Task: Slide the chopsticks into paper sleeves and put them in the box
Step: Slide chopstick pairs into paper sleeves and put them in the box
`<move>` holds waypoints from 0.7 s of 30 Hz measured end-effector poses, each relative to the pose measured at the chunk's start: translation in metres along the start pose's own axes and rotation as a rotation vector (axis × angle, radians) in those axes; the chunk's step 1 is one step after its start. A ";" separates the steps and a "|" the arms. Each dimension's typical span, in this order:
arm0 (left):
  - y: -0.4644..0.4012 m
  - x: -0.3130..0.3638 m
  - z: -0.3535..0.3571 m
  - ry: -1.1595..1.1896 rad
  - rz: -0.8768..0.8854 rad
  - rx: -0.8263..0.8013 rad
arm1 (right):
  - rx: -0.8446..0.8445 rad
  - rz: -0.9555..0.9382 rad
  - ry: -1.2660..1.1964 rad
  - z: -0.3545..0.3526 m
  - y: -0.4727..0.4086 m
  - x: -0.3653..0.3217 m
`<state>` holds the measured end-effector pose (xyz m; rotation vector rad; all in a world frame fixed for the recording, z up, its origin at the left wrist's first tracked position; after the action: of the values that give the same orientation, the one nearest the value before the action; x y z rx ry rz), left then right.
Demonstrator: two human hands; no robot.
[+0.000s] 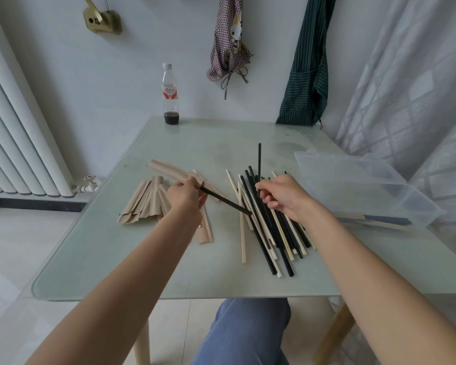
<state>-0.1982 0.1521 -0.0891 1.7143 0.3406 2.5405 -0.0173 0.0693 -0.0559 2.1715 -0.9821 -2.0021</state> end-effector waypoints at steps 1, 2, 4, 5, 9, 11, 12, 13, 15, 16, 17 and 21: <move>0.002 -0.001 0.001 -0.027 0.004 -0.041 | 0.003 -0.028 -0.029 0.002 0.001 -0.003; 0.004 -0.002 0.003 -0.046 0.011 -0.080 | 0.005 -0.057 -0.054 0.004 0.002 -0.005; 0.008 -0.003 0.006 -0.060 0.032 -0.138 | -0.001 -0.109 -0.086 0.010 0.004 -0.010; 0.009 -0.002 0.008 -0.057 0.043 -0.162 | -0.009 -0.130 -0.097 0.013 0.005 -0.012; 0.014 -0.002 0.014 -0.022 0.057 -0.224 | -0.006 -0.229 -0.163 0.021 0.008 -0.019; 0.015 -0.002 0.016 0.009 0.050 -0.234 | 0.000 -0.244 -0.208 0.025 0.008 -0.021; 0.015 -0.002 0.016 0.027 0.044 -0.234 | -0.001 -0.242 -0.217 0.028 0.008 -0.021; 0.015 -0.002 0.017 0.048 0.040 -0.235 | 0.003 -0.243 -0.213 0.030 0.008 -0.021; 0.015 -0.002 0.018 0.083 0.036 -0.235 | 0.027 -0.242 -0.195 0.033 0.009 -0.021; 0.016 -0.002 0.018 0.098 0.036 -0.235 | 0.041 -0.238 -0.203 0.033 0.010 -0.021; 0.017 -0.001 0.019 0.111 0.040 -0.240 | 0.052 -0.231 -0.225 0.033 0.010 -0.021; 0.022 0.003 0.023 0.156 0.041 -0.270 | 0.006 -0.206 -0.358 0.037 0.009 -0.020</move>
<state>-0.1766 0.1341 -0.0735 1.4467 -0.0315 2.6115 -0.0538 0.0859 -0.0407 2.0320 -0.8187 -2.5493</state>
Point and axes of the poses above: each hand's wrist, its own y-axis away from the middle knuckle, its own z-axis out of the palm, x = y × z, the point moved 6 cm from there along -y, towards the middle knuckle, and after that the axes turned 12 degrees about z, right-handed, at the moved point
